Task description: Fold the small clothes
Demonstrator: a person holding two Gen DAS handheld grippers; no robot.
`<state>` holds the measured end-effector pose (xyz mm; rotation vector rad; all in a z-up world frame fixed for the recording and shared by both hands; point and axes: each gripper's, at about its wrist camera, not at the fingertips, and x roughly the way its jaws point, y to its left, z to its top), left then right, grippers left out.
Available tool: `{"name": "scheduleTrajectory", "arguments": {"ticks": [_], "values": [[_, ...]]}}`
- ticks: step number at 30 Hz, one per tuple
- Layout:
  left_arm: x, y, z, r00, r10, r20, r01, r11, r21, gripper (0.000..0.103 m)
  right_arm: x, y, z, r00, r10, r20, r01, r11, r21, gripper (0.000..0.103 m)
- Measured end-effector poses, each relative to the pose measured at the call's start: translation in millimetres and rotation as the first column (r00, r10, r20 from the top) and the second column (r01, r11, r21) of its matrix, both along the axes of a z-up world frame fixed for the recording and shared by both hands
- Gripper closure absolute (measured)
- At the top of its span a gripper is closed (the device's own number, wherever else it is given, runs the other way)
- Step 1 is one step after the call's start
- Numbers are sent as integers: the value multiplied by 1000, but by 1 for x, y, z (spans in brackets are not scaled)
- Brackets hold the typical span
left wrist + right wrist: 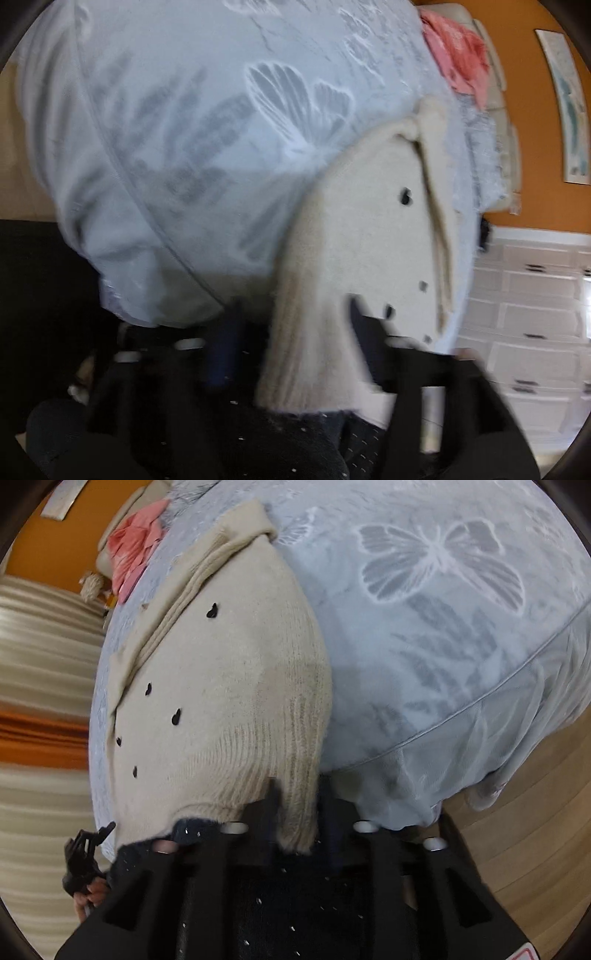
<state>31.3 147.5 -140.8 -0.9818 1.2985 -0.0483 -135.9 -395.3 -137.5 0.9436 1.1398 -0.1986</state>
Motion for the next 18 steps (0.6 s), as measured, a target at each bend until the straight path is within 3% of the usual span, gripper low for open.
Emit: {"name": "scheduleTrajectory", "arguments": {"ticks": [1,3,7,8,9,10,11,12,18], "values": [[1,0,3,1000,4,18,-4,1000,-5,33,-3,-4,1,1000,-17,8,17,1000,14,42],[5,-7,6,1000,-8,12,8,1000,-12,25,-2,-5,-3,999,-32,18,31,997,69,41],[6,-17,2,999,-38,-2,38,999,-16,27,3,3,-17,999,-38,30,32,979,200,41],[7,-20,3,998,-57,13,57,998,-20,31,3,3,-21,999,-47,28,40,974,222,50],[10,-22,4,997,-81,21,81,996,-24,46,2,1,-21,996,-71,58,53,965,256,63],[9,-25,2,995,-100,24,100,994,-39,64,1,-1,-19,993,-86,79,62,962,268,89],[9,-27,1,994,-110,21,111,993,-48,73,2,-2,-11,992,-88,96,61,966,249,91],[8,-29,1,993,-114,17,114,992,-47,90,3,-3,-5,990,-80,113,52,971,232,92],[1,-12,45,984,-87,157,100,992,-81,96,-4,-4,75,953,-44,299,2,991,137,95]]}}
